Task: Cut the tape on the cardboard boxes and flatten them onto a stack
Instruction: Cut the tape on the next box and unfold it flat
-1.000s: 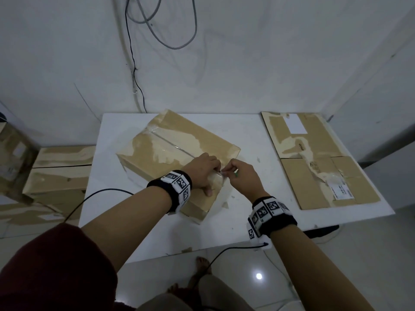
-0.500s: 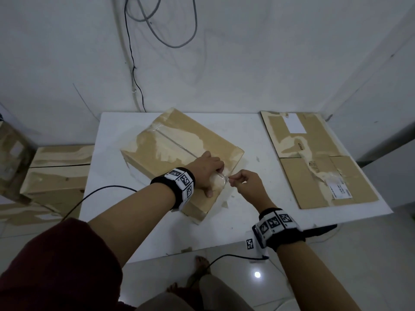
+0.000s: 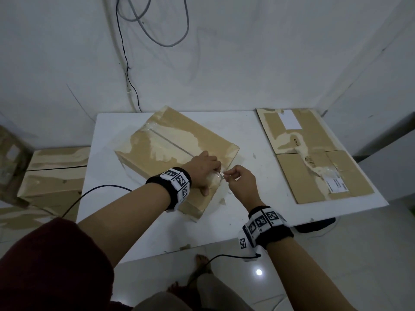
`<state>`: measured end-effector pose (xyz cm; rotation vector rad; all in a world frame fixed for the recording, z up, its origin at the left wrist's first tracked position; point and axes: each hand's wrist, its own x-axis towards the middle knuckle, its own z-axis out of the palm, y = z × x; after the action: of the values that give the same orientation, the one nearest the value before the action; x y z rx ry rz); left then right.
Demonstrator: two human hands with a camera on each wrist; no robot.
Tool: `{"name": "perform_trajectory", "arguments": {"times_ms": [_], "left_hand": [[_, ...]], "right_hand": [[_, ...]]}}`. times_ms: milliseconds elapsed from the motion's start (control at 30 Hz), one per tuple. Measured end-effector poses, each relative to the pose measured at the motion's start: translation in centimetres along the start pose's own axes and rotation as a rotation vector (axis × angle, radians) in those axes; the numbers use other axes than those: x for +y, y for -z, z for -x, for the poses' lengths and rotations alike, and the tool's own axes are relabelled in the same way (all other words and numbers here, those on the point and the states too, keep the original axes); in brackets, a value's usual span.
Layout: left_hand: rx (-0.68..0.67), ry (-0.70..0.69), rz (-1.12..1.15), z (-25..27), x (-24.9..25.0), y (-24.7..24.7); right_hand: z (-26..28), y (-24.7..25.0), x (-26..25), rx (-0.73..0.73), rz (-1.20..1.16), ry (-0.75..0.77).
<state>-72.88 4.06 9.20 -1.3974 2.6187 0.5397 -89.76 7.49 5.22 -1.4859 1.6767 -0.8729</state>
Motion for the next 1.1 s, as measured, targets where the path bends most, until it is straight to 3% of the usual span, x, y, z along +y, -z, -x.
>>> {"name": "perform_trajectory", "arguments": {"times_ms": [433, 667, 800, 867, 967, 1100], "left_hand": [[0.027, 0.031, 0.081, 0.1, 0.2, 0.3], [-0.035, 0.035, 0.152, -0.1, 0.3, 0.5], [-0.102, 0.032, 0.205, 0.7, 0.9, 0.8], [-0.146, -0.022, 0.119, 0.8, 1.3, 1.0], [-0.158, -0.111, -0.074, 0.6, 1.8, 1.6], [-0.027, -0.134, -0.272, 1.0, 1.4, 1.3]], "right_hand": [[1.6, -0.5, 1.1, -0.015, -0.047, -0.009], [2.2, -0.2, 2.1, -0.067, -0.178, -0.038], [1.5, 2.2, 3.3, 0.197, -0.289, -0.083], [0.8, 2.6, 2.8, 0.25, -0.202, -0.004], [-0.5, 2.0, 1.2, 0.219, -0.105, 0.131], [-1.2, 0.2, 1.7, 0.155, -0.111, 0.117]]}}
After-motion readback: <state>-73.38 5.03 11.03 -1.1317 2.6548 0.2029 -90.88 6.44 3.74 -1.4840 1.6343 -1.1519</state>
